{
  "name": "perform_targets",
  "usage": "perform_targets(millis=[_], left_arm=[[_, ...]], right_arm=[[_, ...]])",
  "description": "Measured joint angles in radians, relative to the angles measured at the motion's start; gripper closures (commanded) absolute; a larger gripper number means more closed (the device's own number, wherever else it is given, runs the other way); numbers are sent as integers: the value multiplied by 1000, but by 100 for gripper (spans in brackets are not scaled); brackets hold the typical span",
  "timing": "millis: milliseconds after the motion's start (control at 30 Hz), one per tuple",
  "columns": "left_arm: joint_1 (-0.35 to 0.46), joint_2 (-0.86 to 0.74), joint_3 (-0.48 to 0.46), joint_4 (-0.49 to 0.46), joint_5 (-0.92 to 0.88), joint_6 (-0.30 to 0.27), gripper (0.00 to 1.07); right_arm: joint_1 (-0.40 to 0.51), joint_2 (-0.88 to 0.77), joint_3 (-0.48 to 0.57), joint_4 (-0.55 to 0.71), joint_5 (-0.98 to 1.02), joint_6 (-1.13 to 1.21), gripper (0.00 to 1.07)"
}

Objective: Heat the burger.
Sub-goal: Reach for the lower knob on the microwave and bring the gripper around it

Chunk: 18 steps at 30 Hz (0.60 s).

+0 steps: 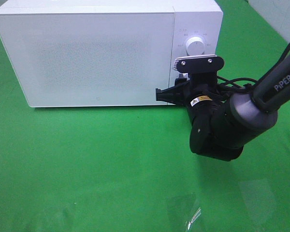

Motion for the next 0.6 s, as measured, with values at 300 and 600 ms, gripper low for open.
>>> perform_targets(millis=[300, 600], left_arm=[[0, 0, 0, 0, 0, 0, 12], [0, 0, 0, 0, 0, 0, 12]], right_arm=[[0, -6, 2, -14, 4, 19, 107], [-5, -12, 14, -59, 14, 466, 107]])
